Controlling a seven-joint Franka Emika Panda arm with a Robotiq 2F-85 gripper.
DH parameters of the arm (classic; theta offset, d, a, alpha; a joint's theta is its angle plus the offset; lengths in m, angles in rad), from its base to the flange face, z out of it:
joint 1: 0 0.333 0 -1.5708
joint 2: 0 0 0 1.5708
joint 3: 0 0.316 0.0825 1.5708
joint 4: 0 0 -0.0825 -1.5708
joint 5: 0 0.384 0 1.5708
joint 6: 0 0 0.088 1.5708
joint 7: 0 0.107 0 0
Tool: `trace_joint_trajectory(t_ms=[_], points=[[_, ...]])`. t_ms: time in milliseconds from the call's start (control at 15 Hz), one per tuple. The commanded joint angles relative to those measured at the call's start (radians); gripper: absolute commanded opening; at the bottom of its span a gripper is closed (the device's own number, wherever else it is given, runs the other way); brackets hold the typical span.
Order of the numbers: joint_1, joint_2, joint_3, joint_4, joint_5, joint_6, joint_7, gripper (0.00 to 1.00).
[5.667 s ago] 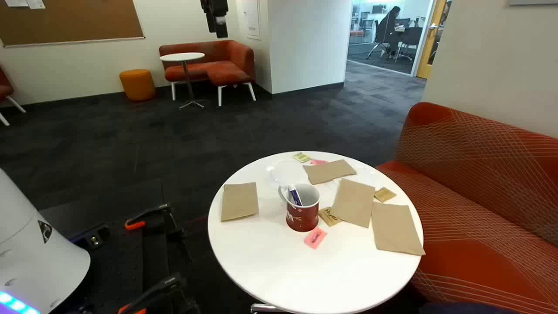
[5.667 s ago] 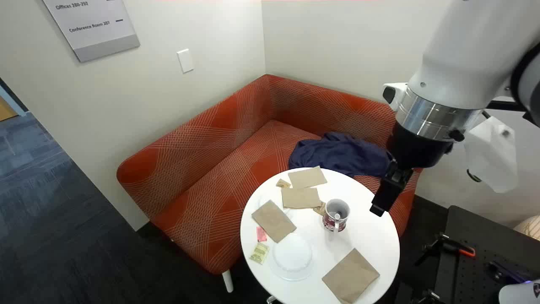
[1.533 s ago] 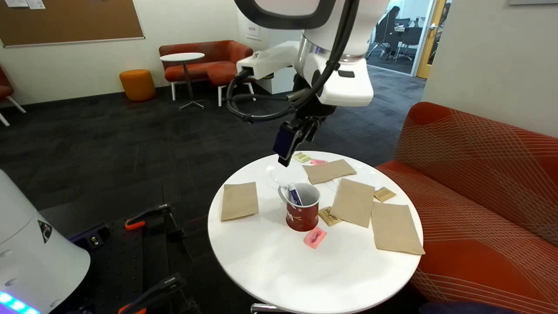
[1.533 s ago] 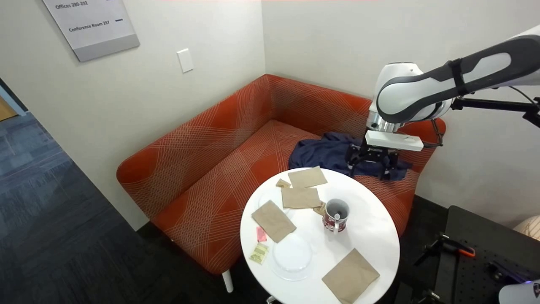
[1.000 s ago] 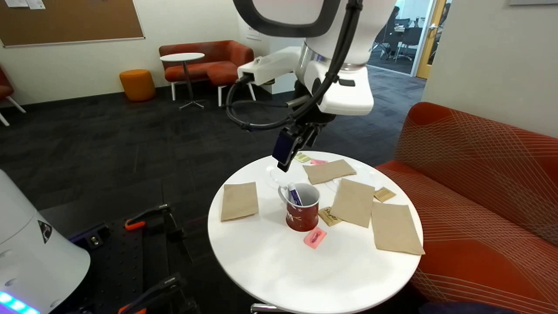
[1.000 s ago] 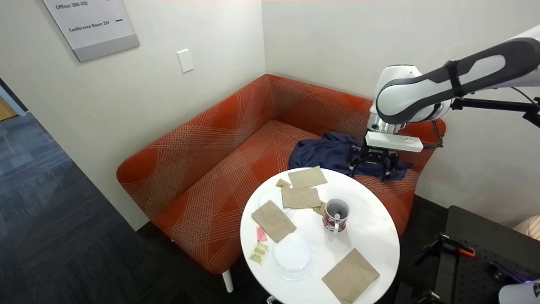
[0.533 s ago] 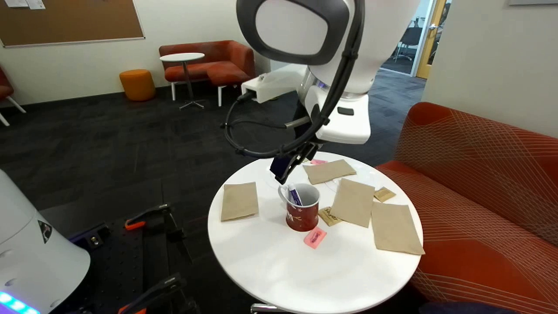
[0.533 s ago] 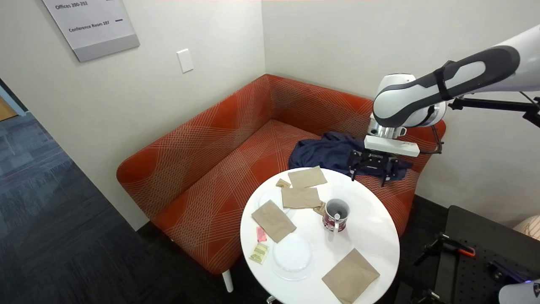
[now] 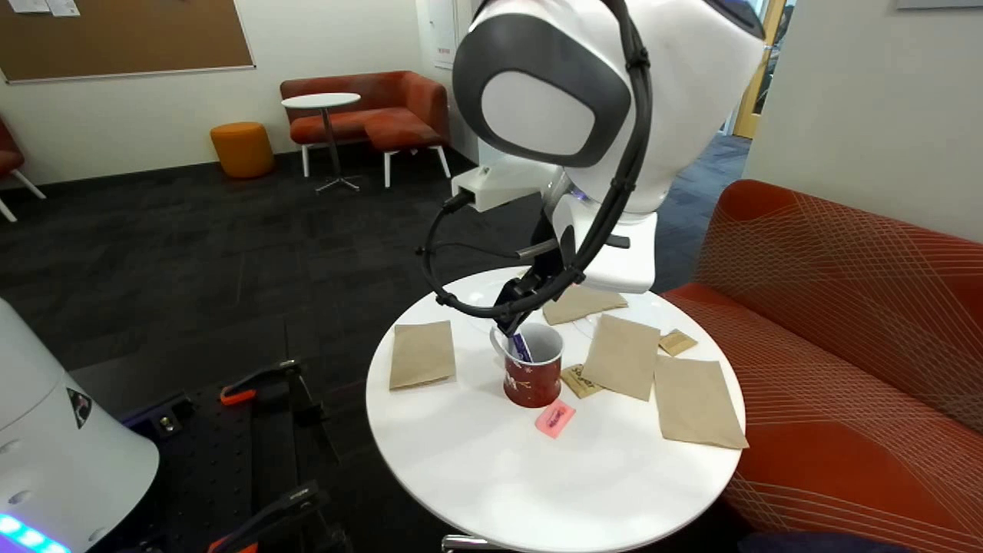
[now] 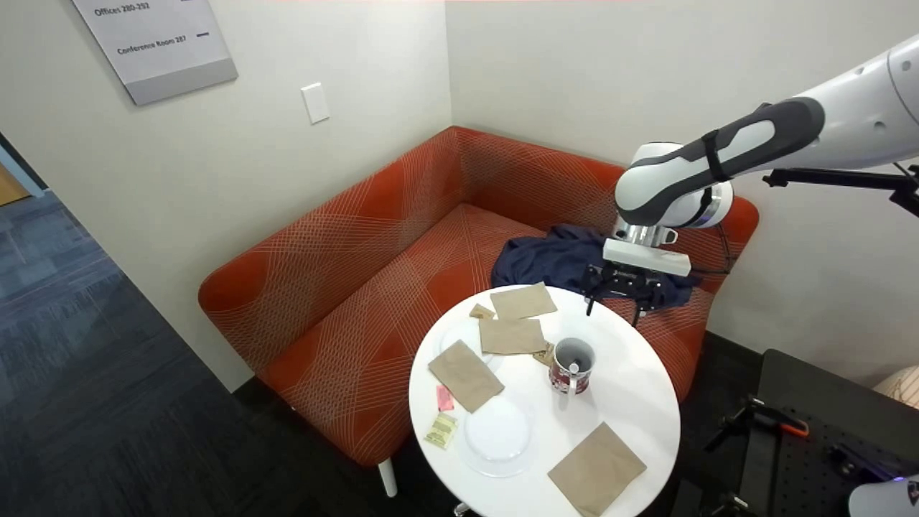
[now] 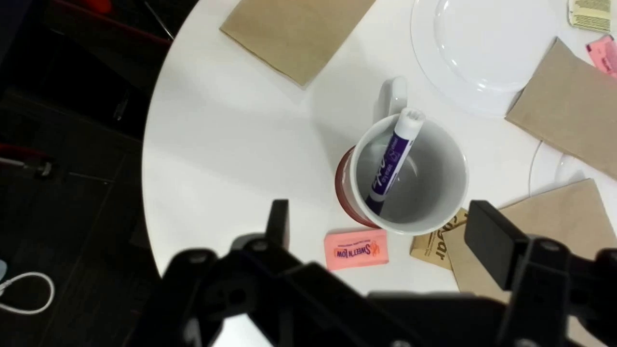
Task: Take the marker out of the cup and put it on the table
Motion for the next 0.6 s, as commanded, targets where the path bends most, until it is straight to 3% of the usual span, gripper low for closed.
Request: trace_joint_trajectory(t_ms=[0, 133, 400, 533], points=[[0.001, 0.065, 0.009, 0.071, 0.031, 0.003, 0.020, 0.80], [0.008, 0.092, 0.015, 0.099, 0.032, 0.005, 0.030, 0.75], [0.018, 0.140, 0.030, 0.152, 0.032, 0.004, 0.058, 0.77], [0.027, 0.164, 0.034, 0.176, 0.026, 0.005, 0.079, 0.70]])
